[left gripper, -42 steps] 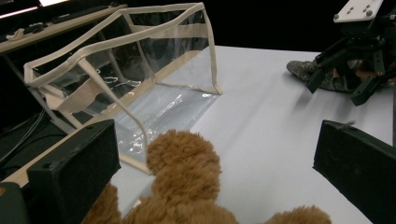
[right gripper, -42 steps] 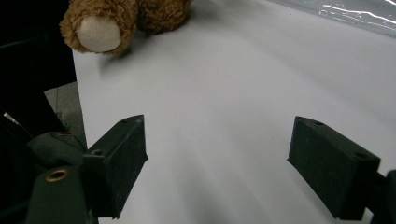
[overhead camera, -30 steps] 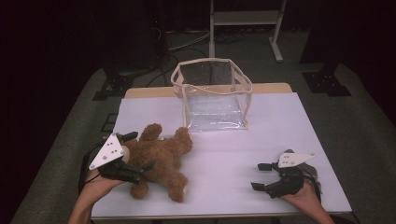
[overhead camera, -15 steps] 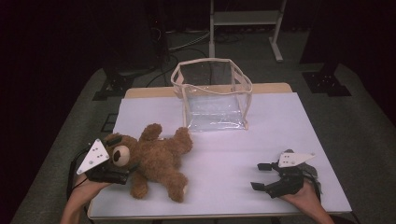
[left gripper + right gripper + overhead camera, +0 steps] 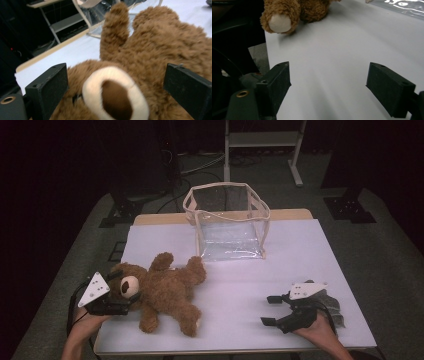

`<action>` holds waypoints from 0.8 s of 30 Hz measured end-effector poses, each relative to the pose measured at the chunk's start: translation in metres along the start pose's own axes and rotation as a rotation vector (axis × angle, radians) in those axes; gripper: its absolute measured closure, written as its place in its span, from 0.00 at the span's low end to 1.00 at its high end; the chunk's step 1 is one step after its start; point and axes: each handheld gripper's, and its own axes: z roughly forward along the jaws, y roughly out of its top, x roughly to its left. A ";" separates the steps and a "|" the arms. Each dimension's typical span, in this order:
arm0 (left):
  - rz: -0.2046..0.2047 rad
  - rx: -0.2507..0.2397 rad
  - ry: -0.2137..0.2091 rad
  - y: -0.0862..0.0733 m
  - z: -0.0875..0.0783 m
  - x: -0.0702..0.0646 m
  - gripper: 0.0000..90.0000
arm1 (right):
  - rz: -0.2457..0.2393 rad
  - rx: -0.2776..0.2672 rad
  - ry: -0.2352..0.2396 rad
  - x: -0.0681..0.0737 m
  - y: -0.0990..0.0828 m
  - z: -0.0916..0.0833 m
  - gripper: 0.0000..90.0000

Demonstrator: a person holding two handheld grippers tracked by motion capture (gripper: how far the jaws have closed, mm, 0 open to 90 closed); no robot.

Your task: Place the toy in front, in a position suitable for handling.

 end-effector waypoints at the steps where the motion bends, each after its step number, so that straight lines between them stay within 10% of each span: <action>1: 0.000 0.000 0.000 0.000 0.000 0.000 0.06 | 0.000 0.000 0.000 0.000 0.000 0.000 0.20; 24: 0.024 0.090 0.047 -0.005 0.020 0.007 0.35 | -0.142 0.023 0.214 0.045 0.083 0.090 0.17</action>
